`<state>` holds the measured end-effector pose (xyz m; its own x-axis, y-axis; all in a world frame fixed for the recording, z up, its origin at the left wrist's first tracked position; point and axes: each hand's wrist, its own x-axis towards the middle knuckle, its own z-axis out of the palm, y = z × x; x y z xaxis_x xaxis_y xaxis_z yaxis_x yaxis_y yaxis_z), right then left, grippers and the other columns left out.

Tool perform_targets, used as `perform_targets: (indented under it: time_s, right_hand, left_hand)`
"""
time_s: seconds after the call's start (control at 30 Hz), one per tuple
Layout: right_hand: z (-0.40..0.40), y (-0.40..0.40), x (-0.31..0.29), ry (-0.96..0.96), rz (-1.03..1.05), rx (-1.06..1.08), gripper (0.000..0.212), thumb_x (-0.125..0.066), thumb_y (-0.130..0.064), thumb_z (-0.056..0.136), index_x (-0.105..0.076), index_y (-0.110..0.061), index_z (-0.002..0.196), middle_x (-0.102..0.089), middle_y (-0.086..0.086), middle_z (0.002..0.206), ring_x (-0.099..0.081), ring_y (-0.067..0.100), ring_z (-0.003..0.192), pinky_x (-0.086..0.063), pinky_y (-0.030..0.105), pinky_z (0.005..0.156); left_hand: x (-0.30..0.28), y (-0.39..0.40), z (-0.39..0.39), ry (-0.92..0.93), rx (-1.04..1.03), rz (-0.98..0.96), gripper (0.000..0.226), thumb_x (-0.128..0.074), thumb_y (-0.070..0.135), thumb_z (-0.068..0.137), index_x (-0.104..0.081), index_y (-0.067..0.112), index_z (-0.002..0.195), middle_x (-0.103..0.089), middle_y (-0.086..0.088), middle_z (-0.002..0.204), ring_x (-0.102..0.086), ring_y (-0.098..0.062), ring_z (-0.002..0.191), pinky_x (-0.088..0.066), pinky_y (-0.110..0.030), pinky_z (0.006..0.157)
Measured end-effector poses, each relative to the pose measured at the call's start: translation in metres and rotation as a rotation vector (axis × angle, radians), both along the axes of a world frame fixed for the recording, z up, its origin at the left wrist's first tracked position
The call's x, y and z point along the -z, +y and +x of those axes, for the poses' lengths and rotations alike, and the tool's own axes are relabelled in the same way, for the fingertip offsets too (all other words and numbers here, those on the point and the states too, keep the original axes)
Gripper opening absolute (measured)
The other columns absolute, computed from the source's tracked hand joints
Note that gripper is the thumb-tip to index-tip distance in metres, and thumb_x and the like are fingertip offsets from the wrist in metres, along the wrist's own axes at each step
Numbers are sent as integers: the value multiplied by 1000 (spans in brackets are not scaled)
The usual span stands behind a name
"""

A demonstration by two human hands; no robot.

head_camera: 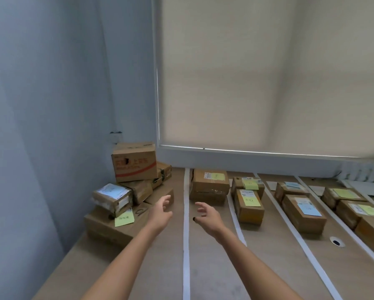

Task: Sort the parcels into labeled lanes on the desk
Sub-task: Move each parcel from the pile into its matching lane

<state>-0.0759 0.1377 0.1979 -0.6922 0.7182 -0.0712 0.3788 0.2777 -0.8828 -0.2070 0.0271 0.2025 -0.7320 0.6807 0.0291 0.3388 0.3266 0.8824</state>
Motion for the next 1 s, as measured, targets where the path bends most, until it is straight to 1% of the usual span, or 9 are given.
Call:
perform_targets:
  time_s: [0.07, 0.2, 0.37, 0.43, 0.53, 0.67, 0.77, 0.9, 1.0]
  right_hand:
    - [-26, -11, -2, -4, -5, -16, 56, -57, -4, 87, -43, -19, 139, -48, 10, 135, -51, 17, 113, -48, 26, 87]
    - [-86, -33, -5, 10, -55, -24, 55, -56, -3, 87, -43, -15, 139, -48, 12, 135, -51, 20, 114, -48, 31, 91]
    - [-161, -53, -3, 6, -122, -16, 52, -55, -3, 89, -43, -14, 138, -48, 12, 134, -51, 23, 118, -47, 26, 88]
    - [-190, -59, 1, -12, -131, -9, 52, -54, -4, 89, -43, -14, 139, -47, 11, 135, -50, 22, 119, -47, 29, 92]
    - [-231, -64, 10, -49, -138, -6, 55, -56, -5, 87, -42, -14, 139, -47, 11, 136, -51, 22, 120, -47, 33, 98]
    - [-280, -68, 30, -111, -166, -37, 65, -65, -2, 81, -40, -16, 139, -47, 9, 138, -52, 22, 121, -50, 32, 95]
    - [-313, -66, 47, -160, -170, -63, 76, -69, -3, 77, -35, -19, 143, -44, 7, 141, -47, 22, 126, -49, 34, 97]
    - [-348, -64, 68, -194, -149, -89, 89, -77, -10, 69, -28, -20, 143, -45, 1, 139, -45, 17, 124, -45, 30, 101]
    - [-367, -59, 83, -201, -152, -66, 99, -80, -12, 64, -23, -20, 144, -44, -3, 139, -43, 16, 126, -39, 24, 99]
  left_hand:
    - [0, -10, -26, -16, 0, 2, 57, -52, -4, 86, -42, 19, 138, -48, -8, 136, -48, -21, 122, -42, -26, 91]
    - [1, -30, -88, -28, 14, -32, 55, -52, -3, 86, -43, 17, 137, -50, -9, 135, -49, -22, 122, -42, -24, 86]
    - [4, -50, -175, -64, -13, -48, 53, -53, -2, 86, -45, 18, 134, -50, -9, 135, -48, -23, 122, -45, -29, 89]
    - [7, -56, -208, -73, -46, -45, 50, -53, 0, 87, -46, 18, 133, -51, -8, 133, -51, -21, 115, -47, -29, 83]
    - [13, -64, -252, -95, -86, -56, 53, -57, 3, 86, -45, 20, 135, -49, -7, 133, -48, -19, 113, -47, -29, 85]
    - [27, -73, -297, -106, -77, -66, 64, -66, 5, 80, -42, 21, 137, -47, -5, 135, -49, -19, 117, -47, -19, 73]
    - [42, -75, -330, -87, -104, -73, 63, -65, 6, 81, -41, 21, 137, -48, -4, 136, -48, -18, 118, -44, -20, 77]
    - [61, -71, -366, -139, -202, -51, 59, -62, 12, 87, -39, 21, 140, -42, -6, 143, -42, -23, 127, -43, -39, 99]
    - [75, -66, -385, -141, -224, -80, 66, -67, 13, 84, -36, 22, 142, -35, -7, 148, -35, -28, 135, -37, -45, 105]
